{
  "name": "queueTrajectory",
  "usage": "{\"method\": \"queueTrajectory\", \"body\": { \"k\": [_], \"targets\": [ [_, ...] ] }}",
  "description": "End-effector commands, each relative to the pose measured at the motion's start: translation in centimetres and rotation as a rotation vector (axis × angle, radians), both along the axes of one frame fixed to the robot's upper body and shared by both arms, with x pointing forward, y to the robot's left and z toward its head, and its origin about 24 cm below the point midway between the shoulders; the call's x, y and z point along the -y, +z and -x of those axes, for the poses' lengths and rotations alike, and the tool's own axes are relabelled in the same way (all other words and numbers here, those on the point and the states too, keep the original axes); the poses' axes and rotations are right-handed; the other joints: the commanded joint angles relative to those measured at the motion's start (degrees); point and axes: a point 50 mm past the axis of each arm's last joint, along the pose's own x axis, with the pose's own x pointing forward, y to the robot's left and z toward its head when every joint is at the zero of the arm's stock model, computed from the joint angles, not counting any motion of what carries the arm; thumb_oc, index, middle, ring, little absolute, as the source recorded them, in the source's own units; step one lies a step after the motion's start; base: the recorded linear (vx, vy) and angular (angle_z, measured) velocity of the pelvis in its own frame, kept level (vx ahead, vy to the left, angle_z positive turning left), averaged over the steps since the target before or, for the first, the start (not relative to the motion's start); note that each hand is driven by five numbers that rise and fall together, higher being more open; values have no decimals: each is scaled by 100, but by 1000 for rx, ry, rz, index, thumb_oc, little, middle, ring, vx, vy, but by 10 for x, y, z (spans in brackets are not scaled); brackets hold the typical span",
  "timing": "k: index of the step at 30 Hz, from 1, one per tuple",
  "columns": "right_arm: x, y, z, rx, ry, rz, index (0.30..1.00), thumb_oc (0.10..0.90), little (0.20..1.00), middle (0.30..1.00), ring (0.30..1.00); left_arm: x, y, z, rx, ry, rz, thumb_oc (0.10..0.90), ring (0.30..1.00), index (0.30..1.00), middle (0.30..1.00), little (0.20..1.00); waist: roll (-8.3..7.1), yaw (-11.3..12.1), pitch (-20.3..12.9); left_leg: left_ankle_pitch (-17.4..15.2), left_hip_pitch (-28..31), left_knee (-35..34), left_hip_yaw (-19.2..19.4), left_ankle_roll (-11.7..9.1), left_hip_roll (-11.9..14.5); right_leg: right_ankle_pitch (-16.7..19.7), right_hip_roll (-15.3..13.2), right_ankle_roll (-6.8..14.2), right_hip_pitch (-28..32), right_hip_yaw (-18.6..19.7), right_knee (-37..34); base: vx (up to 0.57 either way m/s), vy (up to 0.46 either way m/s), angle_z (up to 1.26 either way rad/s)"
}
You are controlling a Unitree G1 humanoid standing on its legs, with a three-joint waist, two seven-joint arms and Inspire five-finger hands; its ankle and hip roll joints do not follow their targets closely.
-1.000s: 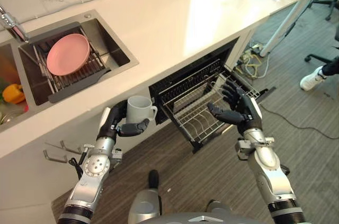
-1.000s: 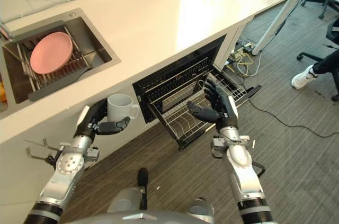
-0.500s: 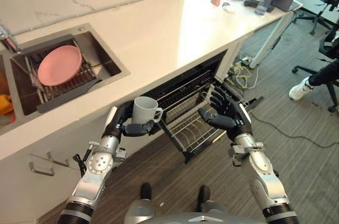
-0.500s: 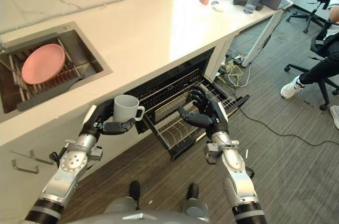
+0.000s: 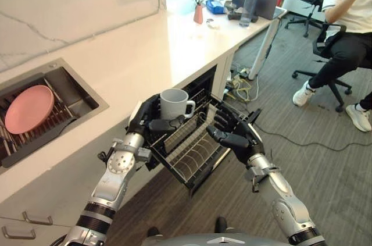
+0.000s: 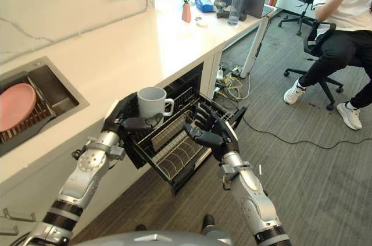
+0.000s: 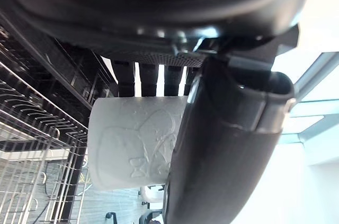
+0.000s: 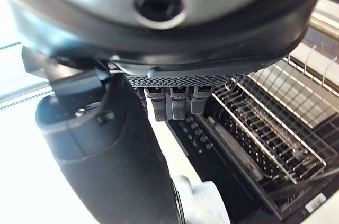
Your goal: Place the dishes in the dishwasher.
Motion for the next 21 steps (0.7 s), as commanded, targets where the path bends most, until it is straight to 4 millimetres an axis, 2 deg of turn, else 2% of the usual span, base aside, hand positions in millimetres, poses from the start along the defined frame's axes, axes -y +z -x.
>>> {"method": "queueTrajectory", "body": {
  "k": [1, 6, 11, 21],
  "targets": [
    [5, 52, -15, 259, 1, -77, 900, 800, 900, 900, 900, 17, 61, -21, 296, -94, 40, 400, 300, 300, 300, 300, 8, 74, -268, -360, 73, 54, -67, 2, -51, -641, -542, 651, 136, -186, 94, 0, 0, 0],
    [0, 60, -18, 277, 25, -136, 900, 800, 900, 900, 900, 24, 62, -21, 291, -135, 40, 400, 300, 300, 300, 300, 58, 27, -294, -376, 99, 54, -28, -2, -59, -652, -539, 650, 151, -146, 94, 14, 10, -8],
    [-11, 67, -21, 285, 70, -233, 900, 800, 900, 900, 900, 41, 54, -19, 247, -220, 50, 400, 300, 300, 300, 300, 74, 59, -296, -381, 74, 54, -44, 16, -83, -603, -549, 658, 110, -140, 94, -1, 6, -1],
    [-23, 73, -20, 281, 157, -318, 900, 800, 900, 900, 900, 53, 47, -18, 219, -286, 15, 400, 300, 300, 300, 300, 37, 133, -322, -383, 29, 54, -99, 18, -85, -585, -559, 660, 97, -160, 94, 0, 0, 0]
  ]
}}
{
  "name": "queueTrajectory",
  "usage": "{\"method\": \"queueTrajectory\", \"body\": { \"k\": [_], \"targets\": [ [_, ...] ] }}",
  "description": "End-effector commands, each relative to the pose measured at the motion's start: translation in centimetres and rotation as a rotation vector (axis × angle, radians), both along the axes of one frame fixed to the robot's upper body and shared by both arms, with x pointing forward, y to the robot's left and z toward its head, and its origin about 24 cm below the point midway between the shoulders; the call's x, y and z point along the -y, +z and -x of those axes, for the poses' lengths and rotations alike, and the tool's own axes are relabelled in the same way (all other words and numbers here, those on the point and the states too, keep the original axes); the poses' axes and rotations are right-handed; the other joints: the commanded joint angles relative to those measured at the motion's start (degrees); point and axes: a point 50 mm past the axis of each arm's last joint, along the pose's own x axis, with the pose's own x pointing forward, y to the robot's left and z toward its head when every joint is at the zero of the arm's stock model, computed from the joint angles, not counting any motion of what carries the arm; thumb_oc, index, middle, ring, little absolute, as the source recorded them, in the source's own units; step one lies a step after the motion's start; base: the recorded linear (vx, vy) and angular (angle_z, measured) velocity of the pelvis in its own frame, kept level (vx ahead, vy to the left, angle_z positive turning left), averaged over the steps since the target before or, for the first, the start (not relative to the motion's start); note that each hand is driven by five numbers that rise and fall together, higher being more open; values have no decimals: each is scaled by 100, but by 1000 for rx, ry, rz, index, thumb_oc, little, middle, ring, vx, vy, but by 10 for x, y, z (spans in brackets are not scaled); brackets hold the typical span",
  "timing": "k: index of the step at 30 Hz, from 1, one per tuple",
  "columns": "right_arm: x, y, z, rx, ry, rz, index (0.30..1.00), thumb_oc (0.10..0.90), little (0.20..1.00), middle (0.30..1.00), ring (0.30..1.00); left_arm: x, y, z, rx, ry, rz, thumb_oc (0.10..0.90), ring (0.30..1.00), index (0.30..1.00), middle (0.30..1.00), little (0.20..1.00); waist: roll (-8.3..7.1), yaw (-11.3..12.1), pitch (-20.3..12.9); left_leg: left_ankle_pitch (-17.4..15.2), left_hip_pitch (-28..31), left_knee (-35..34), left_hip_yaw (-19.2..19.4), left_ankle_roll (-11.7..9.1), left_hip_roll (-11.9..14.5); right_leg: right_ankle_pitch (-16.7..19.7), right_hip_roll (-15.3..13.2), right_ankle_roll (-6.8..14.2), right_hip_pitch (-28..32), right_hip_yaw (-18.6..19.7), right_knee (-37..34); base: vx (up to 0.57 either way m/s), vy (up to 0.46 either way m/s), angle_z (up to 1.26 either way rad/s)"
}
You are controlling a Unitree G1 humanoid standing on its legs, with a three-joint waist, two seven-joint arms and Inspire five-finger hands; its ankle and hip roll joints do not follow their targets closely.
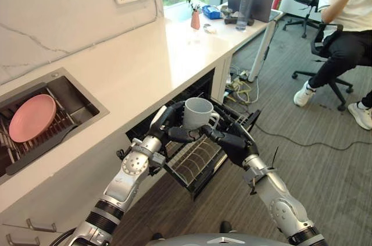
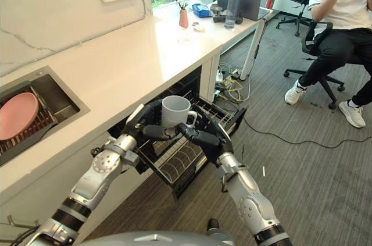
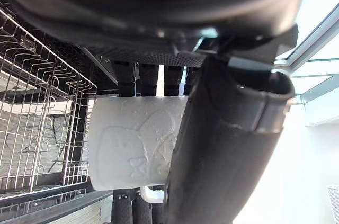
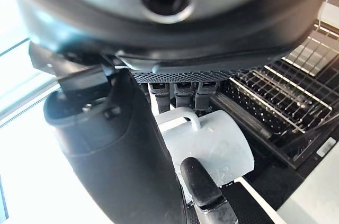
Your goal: Place the dishes in the dishwasher.
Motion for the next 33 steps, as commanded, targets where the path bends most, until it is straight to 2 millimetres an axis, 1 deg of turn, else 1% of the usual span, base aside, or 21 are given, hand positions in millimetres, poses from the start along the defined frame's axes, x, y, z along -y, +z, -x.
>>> {"method": "queueTrajectory", "body": {
  "k": [1, 8, 14, 17, 20, 26, 30, 33],
  "targets": [
    [-12, 71, -22, 333, 69, -150, 900, 800, 900, 900, 900, 20, 60, -26, 283, -88, 24, 400, 300, 300, 300, 300, -55, 116, -205, -367, 29, 55, -188, 2, -73, -598, -555, 651, 140, -236, 92, 0, 0, 0],
    [-16, 76, -27, 341, 87, -137, 900, 800, 900, 900, 900, 25, 64, -26, 305, -123, -11, 400, 300, 300, 300, 300, -73, 158, -199, -374, 17, 55, -225, 7, -93, -594, -570, 658, 138, -270, 92, 0, 0, 0],
    [-19, 76, -31, 331, 94, -129, 900, 800, 900, 900, 900, 30, 66, -26, 310, -145, -19, 400, 300, 300, 300, 300, -81, 173, -199, -383, 12, 55, -239, 13, -108, -590, -574, 665, 136, -281, 92, 0, 0, 0],
    [-25, 77, -34, 326, 134, -122, 900, 800, 900, 900, 900, 37, 67, -27, 306, -184, -17, 400, 300, 300, 300, 300, -102, 190, -184, -384, 4, 55, -264, 12, -115, -583, -580, 663, 133, -297, 92, 0, 0, 0],
    [-25, 77, -34, 326, 163, -111, 900, 800, 900, 900, 900, 41, 70, -25, 312, -221, -16, 400, 300, 300, 300, 300, -115, 203, -181, -377, -19, 55, -275, 8, -114, -575, -596, 671, 122, -318, 92, -3, 10, 7],
    [-25, 81, -35, 335, 223, -87, 900, 800, 900, 900, 900, 46, 75, -25, 330, -278, -40, 400, 300, 300, 300, 300, -139, 210, -177, -376, -43, 55, -293, 11, -133, -557, -612, 680, 109, -327, 92, -6, 6, 4],
    [-31, 84, -36, 341, 278, -88, 900, 800, 900, 900, 900, 51, 79, -24, 346, -324, -67, 400, 300, 300, 300, 300, -151, 212, -165, -388, -45, 55, -286, 13, -149, -534, -632, 698, 92, -326, 92, 0, 0, 0],
    [-33, 85, -36, 343, 288, -87, 900, 800, 900, 900, 900, 52, 79, -24, 345, -331, -68, 400, 300, 300, 300, 300, -148, 211, -164, -389, -45, 55, -286, 14, -151, -534, -635, 699, 90, -333, 92, 0, 0, 0]
  ]
}}
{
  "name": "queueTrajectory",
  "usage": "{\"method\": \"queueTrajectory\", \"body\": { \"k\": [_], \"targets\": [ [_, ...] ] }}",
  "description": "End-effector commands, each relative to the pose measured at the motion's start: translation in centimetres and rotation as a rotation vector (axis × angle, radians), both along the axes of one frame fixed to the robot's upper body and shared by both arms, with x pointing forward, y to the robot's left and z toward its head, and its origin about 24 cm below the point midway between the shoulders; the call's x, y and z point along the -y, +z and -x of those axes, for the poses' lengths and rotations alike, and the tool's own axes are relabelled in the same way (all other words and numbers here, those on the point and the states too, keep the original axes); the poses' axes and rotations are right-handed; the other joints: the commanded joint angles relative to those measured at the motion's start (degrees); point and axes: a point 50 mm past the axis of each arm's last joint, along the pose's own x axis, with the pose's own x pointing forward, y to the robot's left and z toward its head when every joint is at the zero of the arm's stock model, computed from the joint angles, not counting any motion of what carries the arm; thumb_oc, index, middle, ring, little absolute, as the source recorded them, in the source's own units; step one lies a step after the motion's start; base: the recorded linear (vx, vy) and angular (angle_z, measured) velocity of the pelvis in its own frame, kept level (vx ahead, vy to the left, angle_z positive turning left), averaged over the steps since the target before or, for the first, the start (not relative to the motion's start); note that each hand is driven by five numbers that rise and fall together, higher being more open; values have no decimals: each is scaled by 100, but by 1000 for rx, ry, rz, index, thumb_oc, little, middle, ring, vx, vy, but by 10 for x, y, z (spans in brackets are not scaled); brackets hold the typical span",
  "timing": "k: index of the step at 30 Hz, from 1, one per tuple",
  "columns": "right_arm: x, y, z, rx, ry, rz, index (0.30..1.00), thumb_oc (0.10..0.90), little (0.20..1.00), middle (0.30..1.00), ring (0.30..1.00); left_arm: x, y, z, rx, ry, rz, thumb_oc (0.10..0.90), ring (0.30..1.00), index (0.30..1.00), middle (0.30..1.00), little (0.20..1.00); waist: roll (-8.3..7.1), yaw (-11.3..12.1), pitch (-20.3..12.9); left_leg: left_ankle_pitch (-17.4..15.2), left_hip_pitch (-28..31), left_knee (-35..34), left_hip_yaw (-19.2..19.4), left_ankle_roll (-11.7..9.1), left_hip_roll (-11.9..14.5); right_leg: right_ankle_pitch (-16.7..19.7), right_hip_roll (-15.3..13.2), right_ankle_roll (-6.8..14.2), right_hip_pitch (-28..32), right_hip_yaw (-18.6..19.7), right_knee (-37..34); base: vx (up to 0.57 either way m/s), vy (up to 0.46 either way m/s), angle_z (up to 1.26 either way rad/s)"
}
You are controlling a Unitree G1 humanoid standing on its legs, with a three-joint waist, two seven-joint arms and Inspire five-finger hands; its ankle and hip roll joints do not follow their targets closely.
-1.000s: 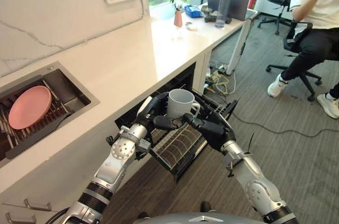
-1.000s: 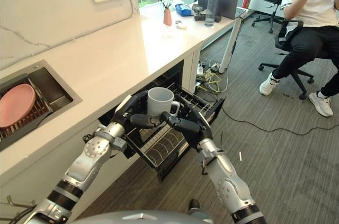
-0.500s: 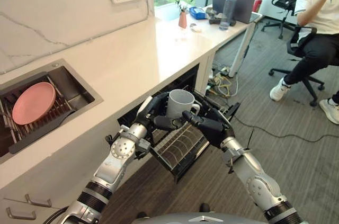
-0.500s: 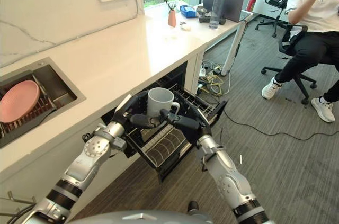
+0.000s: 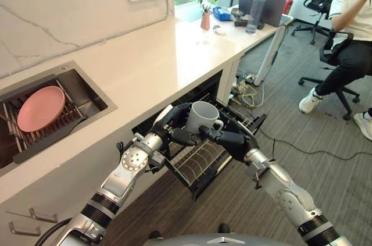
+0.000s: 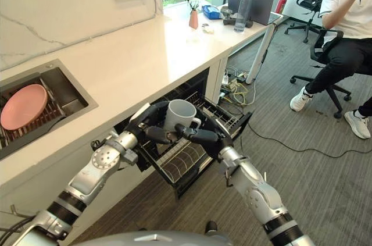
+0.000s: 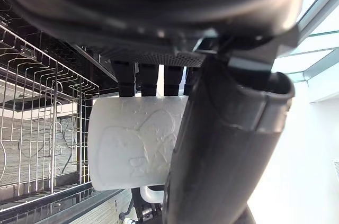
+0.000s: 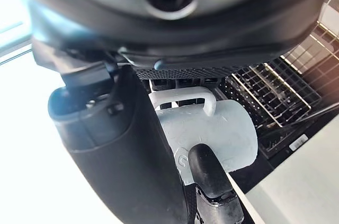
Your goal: Place the dishes in the dishwasher.
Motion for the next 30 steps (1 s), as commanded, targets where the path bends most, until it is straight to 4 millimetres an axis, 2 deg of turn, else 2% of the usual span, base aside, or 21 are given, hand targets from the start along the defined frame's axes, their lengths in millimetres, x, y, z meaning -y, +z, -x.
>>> {"method": "queueTrajectory", "body": {
  "k": [1, 4, 5, 6, 7, 8, 9, 10, 11, 21, 27, 28, 29, 30],
  "targets": [
    [-40, 75, -22, 322, 211, -200, 900, 800, 900, 900, 900, 50, 72, -17, 304, -233, 71, 400, 300, 300, 300, 300, 6, 72, -109, -399, 62, 54, -139, 3, -94, -530, -571, 694, 102, -190, 92, 0, 0, 0],
    [-45, 77, -23, 332, 238, -196, 900, 800, 900, 900, 900, 53, 72, -16, 305, -252, 65, 400, 300, 300, 300, 300, 7, 81, -107, -403, 62, 54, -146, 10, -105, -523, -581, 694, 101, -189, 92, 0, 0, 0],
    [-46, 79, -24, 340, 242, -193, 834, 756, 834, 834, 834, 53, 72, -16, 305, -254, 65, 400, 300, 300, 300, 300, 10, 79, -103, -404, 64, 54, -143, 13, -107, -520, -584, 697, 97, -190, 92, 0, 0, 0],
    [-48, 80, -24, 346, 245, -194, 653, 635, 653, 653, 653, 53, 72, -16, 305, -256, 66, 400, 300, 300, 300, 300, 13, 80, -100, -403, 63, 54, -142, 17, -111, -519, -587, 697, 98, -196, 92, 0, 0, 0],
    [-50, 82, -24, 360, 244, -199, 556, 571, 556, 556, 556, 55, 73, -16, 306, -260, 73, 400, 300, 300, 300, 300, 27, 77, -99, -409, 66, 54, -135, 22, -119, -523, -590, 698, 99, -203, 92, 0, 0, 0],
    [-51, 83, -24, 363, 241, -203, 556, 571, 556, 556, 556, 55, 73, -16, 306, -258, 75, 400, 300, 300, 300, 300, 32, 76, -103, -412, 66, 54, -133, 24, -124, -525, -591, 698, 100, -202, 92, 0, 0, 0],
    [-52, 83, -25, 366, 232, -205, 521, 547, 521, 521, 521, 55, 73, -16, 307, -256, 77, 400, 300, 300, 300, 300, 36, 71, -106, -416, 68, 54, -130, 27, -127, -525, -594, 697, 99, -201, 92, 0, 0, 0],
    [-54, 85, -25, 371, 228, -214, 394, 463, 394, 394, 394, 56, 73, -16, 306, -255, 80, 400, 300, 300, 300, 300, 37, 65, -104, -421, 70, 54, -129, 30, -127, -524, -596, 698, 96, -199, 92, 0, 0, 0],
    [-55, 85, -25, 375, 222, -223, 300, 400, 300, 300, 300, 56, 73, -16, 304, -253, 82, 400, 300, 300, 300, 300, 37, 65, -104, -425, 75, 54, -128, 34, -128, -524, -597, 698, 99, -194, 92, 0, 0, 0],
    [-63, 97, -21, 416, 136, -328, 300, 400, 300, 300, 300, 60, 69, -17, 306, -224, 75, 400, 300, 300, 300, 300, 89, 3, -106, -446, 89, 54, -135, 65, -154, -534, -614, 690, 98, -157, 92, 0, 0, 0],
    [-55, 100, -20, 434, 46, -335, 300, 400, 300, 300, 300, 58, 72, -19, 334, -194, 62, 400, 300, 300, 300, 300, 120, -33, -110, -465, 109, 54, -141, 70, -156, -545, -629, 690, 114, -149, 92, 0, 0, 0],
    [-53, 100, -20, 434, 26, -340, 300, 400, 300, 300, 300, 57, 73, -19, 340, -186, 59, 549, 524, 524, 524, 524, 126, -36, -111, -468, 115, 54, -140, 70, -156, -549, -626, 688, 119, -149, 92, 0, 0, 0],
    [-51, 100, -20, 434, 9, -343, 300, 400, 300, 300, 300, 57, 73, -19, 345, -182, 54, 800, 900, 900, 900, 900, 133, -40, -112, -472, 120, 54, -138, 71, -155, -551, -628, 689, 123, -150, 92, 0, 0, 0],
    [-49, 100, -20, 435, -16, -348, 300, 400, 300, 300, 300, 56, 74, -19, 354, -175, 47, 800, 900, 900, 900, 900, 141, -45, -117, -472, 125, 54, -141, 71, -152, -554, -628, 687, 128, -150, 92, 0, 0, 0]
  ]
}}
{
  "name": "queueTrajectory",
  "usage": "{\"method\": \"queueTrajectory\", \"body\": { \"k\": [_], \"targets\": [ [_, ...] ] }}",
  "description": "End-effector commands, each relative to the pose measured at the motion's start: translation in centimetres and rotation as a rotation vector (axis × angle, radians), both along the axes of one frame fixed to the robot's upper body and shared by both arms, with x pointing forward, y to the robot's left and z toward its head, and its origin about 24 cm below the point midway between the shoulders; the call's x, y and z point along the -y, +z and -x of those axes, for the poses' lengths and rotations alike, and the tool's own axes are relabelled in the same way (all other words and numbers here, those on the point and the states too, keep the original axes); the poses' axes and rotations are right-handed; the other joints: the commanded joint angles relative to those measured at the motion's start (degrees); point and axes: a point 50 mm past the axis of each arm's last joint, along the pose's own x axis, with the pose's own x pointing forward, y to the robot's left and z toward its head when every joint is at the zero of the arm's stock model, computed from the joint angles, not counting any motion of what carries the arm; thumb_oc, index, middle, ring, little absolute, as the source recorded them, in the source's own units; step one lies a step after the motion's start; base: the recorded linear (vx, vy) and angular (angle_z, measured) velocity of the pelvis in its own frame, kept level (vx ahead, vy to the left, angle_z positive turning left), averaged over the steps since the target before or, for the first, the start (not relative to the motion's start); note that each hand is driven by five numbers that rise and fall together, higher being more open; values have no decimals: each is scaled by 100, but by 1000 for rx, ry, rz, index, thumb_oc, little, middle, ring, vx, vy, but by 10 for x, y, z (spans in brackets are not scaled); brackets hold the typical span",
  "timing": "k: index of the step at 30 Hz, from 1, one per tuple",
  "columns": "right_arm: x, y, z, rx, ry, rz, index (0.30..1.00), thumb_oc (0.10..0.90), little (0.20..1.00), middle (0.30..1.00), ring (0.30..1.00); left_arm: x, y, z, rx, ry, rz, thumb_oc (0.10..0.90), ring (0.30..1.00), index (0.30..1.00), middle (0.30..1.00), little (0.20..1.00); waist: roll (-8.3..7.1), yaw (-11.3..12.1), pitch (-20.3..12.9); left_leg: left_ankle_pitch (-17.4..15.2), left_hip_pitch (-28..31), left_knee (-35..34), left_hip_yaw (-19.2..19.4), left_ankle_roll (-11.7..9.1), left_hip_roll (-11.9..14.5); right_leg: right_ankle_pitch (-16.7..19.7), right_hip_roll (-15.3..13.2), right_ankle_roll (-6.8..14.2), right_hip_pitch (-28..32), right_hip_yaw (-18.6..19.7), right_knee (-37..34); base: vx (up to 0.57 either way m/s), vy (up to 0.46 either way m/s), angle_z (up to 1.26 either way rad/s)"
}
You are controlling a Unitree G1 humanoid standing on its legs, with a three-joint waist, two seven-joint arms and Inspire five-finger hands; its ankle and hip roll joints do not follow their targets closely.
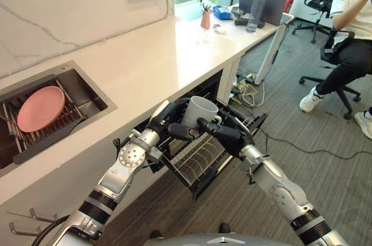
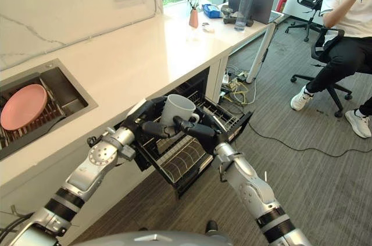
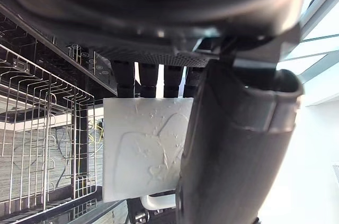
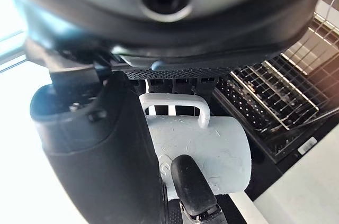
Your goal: Place the dishes in the dishwasher.
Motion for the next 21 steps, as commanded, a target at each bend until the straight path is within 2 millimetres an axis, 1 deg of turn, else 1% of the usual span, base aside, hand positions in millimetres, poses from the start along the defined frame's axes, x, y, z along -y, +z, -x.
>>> {"method": "queueTrajectory", "body": {
  "k": [1, 2, 3, 5, 6, 7, 8, 11, 12, 14, 15, 18, 19, 21],
  "targets": [
    [-34, 98, -12, 435, 28, -317, 300, 400, 300, 300, 300, 60, 65, -13, 320, -211, 30, 800, 900, 900, 900, 900, 94, -29, -122, -470, 143, 55, -142, 68, -131, -549, -606, 681, 148, -152, 92, 0, 0, 0],
    [-29, 99, -13, 440, -24, -319, 300, 400, 300, 300, 300, 59, 67, -13, 335, -201, 16, 800, 900, 900, 900, 900, 104, -46, -130, -476, 143, 55, -146, 67, -136, -557, -599, 680, 155, -155, 92, 0, 0, 0],
    [-29, 99, -13, 440, -24, -319, 300, 400, 300, 300, 300, 59, 67, -13, 335, -201, 16, 800, 900, 900, 900, 900, 104, -46, -130, -476, 143, 55, -146, 67, -136, -557, -599, 680, 155, -155, 92, 0, 0, 0],
    [-19, 100, -13, 441, -101, -319, 300, 400, 300, 300, 300, 56, 76, -15, 398, -179, -21, 800, 900, 900, 900, 900, 120, -75, -140, -475, 148, 55, -153, 64, -132, -572, -588, 676, 160, -156, 92, 0, 0, 0],
    [-19, 100, -13, 441, -102, -319, 300, 400, 300, 300, 300, 56, 76, -15, 398, -179, -22, 800, 900, 900, 900, 900, 119, -74, -139, -476, 149, 55, -154, 64, -132, -573, -588, 676, 162, -157, 92, 0, 0, 0],
    [-11, 100, -13, 445, -159, -318, 300, 400, 300, 300, 300, 53, 80, -14, 434, -163, -48, 800, 900, 900, 900, 900, 125, -84, -148, -479, 159, 55, -153, 59, -129, -581, -584, 677, 177, -172, 92, 0, 0, 0],
    [-8, 99, -13, 442, -184, -319, 300, 400, 300, 300, 300, 51, 83, -14, 456, -157, -63, 800, 900, 900, 900, 900, 132, -84, -156, -483, 164, 55, -156, 59, -129, -585, -581, 676, 185, -176, 92, 0, 0, 0],
    [0, 96, -12, 433, -244, -327, 300, 400, 300, 300, 300, 42, 88, -11, 513, -110, -96, 800, 900, 900, 900, 900, 136, -64, -174, -492, 183, 55, -171, 56, -133, -599, -575, 672, 211, -195, 92, 0, 0, 0],
    [-1, 96, -12, 432, -243, -327, 300, 400, 300, 300, 300, 42, 88, -11, 513, -109, -97, 800, 900, 900, 900, 900, 135, -68, -177, -492, 184, 55, -172, 56, -133, -600, -575, 672, 213, -196, 92, 0, 0, 0],
    [3, 92, -9, 416, -282, -323, 300, 400, 300, 300, 300, 29, 92, -8, 556, -43, -114, 800, 900, 900, 900, 900, 131, -37, -176, -491, 184, 55, -189, 47, -128, -615, -564, 659, 231, -207, 92, 0, 0, 0],
    [5, 90, -8, 407, -297, -315, 300, 400, 300, 300, 300, 25, 90, -7, 552, -20, -111, 800, 900, 900, 900, 900, 131, -26, -178, -492, 185, 55, -199, 46, -125, -616, -565, 655, 235, -209, 92, 0, 0, 0],
    [7, 85, -8, 388, -318, -291, 300, 400, 300, 300, 300, 20, 84, -4, 522, -2, -95, 800, 900, 900, 900, 900, 135, -19, -183, -489, 186, 55, -219, 47, -126, -619, -561, 649, 244, -222, 92, 0, 0, 0],
    [8, 81, -8, 371, -327, -277, 300, 400, 300, 300, 300, 17, 79, -3, 491, 0, -81, 800, 900, 900, 900, 900, 139, -16, -181, -487, 182, 55, -227, 49, -129, -623, -559, 645, 246, -225, 92, 0, 0, 0],
    [15, 68, -8, 323, -357, -226, 300, 400, 300, 300, 300, 7, 57, 6, 350, 23, 23, 800, 900, 900, 900, 900, 134, 17, -168, -481, 171, 55, -249, 47, -126, -639, -548, 624, 266, -247, 92, 0, 0, 0]
  ]
}}
